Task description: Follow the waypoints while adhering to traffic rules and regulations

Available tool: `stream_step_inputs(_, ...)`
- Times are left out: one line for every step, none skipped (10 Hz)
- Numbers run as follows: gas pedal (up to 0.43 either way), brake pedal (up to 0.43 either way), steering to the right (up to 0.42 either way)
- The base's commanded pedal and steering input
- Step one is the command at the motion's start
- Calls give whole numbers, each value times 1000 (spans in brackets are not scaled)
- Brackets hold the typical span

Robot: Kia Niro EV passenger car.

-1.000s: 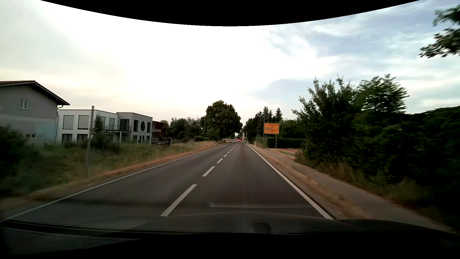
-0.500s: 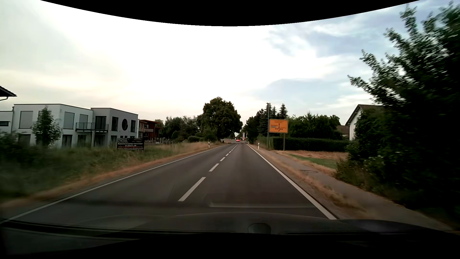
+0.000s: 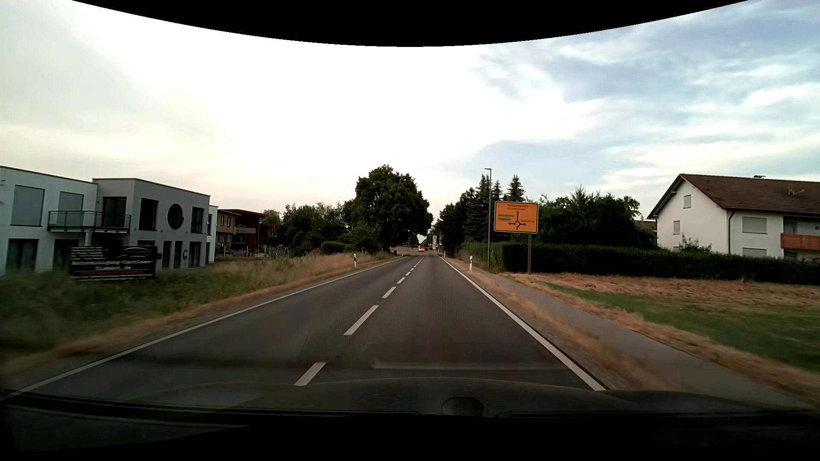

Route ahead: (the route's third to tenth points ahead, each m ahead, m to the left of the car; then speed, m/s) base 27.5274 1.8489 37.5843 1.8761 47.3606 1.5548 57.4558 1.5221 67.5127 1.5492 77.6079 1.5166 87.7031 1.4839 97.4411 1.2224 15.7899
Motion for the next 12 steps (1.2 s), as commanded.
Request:
stream_step_inputs(87,6,0)
stream_step_inputs(67,6,0)
stream_step_inputs(47,6,0)
stream_step_inputs(39,6,0)
stream_step_inputs(28,6,0)
stream_step_inputs(20,6,0)
stream_step_inputs(20,6,0)
stream_step_inputs(20,6,0)
stream_step_inputs(20,6,0)
stream_step_inputs(20,6,0)
stream_step_inputs(39,6,0)
stream_step_inputs(59,6,0)
